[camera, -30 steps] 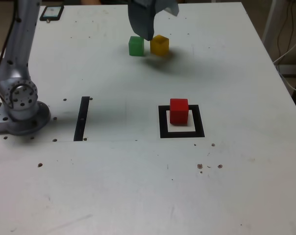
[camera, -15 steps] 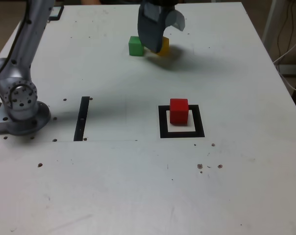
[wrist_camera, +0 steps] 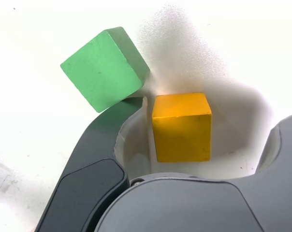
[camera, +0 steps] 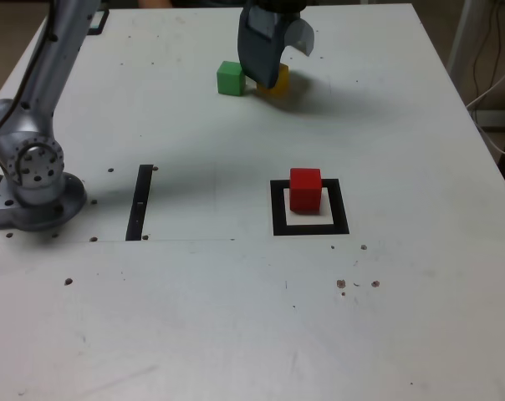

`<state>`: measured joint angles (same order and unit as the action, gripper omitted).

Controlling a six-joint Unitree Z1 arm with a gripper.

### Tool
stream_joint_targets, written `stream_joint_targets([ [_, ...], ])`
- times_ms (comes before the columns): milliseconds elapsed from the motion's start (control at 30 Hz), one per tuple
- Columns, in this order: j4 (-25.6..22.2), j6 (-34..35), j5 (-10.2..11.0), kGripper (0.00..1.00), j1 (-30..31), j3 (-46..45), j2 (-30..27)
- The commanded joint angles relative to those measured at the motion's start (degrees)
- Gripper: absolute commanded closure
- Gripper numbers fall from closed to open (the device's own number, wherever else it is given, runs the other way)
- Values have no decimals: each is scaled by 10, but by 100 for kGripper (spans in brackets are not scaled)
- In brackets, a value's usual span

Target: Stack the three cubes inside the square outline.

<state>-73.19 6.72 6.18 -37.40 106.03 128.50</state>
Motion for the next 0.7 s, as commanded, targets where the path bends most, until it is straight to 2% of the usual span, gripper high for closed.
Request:
stream_joint_targets([
  [0, 1, -4, -3, 17, -5, 4, 4],
  [167, 6, -10, -9, 25, -15, 4, 5],
  [333, 15, -16, -25, 35, -24, 4, 6],
  [533, 22, -20, -33, 38, -27, 2, 6],
  [667, 27, -20, -30, 50, -27, -3, 6],
])
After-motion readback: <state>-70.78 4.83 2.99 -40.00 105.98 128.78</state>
